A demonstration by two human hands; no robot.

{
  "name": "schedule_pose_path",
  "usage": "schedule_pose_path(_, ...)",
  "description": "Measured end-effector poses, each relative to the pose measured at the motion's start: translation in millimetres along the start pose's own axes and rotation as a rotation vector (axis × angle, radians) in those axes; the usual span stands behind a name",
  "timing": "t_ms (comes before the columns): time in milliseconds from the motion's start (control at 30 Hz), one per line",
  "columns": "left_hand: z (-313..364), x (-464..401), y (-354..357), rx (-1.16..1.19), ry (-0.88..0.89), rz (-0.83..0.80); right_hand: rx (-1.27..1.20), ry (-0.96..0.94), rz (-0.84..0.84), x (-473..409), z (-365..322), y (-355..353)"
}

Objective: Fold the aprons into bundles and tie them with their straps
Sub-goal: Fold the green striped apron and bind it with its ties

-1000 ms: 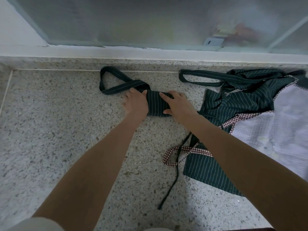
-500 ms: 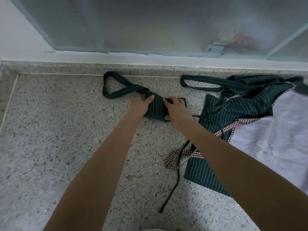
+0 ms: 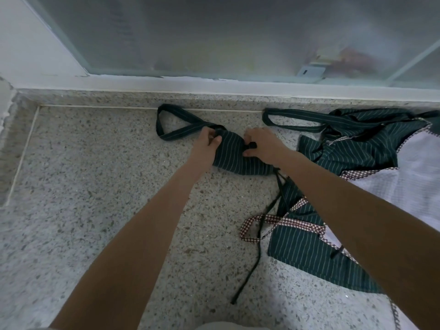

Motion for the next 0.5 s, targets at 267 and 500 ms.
schedule_pose_path(267, 51.7, 18.0, -38.7, 0.171, -0.004, -0.079, -0.684, 0.238, -0.315, 36.7, -22.4, -30.2)
schedule_pose_path(500, 125.2, 61.6, -63.5, -0.53, 0.431, 0.249, -0.797, 0.215, -0.149, 59.7, -52.4, -56.4)
Point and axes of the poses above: each hand's wrist, its own x-axis away from the middle knuckle, its own y-axis out of the palm, z = x × y, the point moved 9 cm from there along -x, towards the middle knuckle, and after that the axes turned 12 degrees about z, right-handed, at the moved point
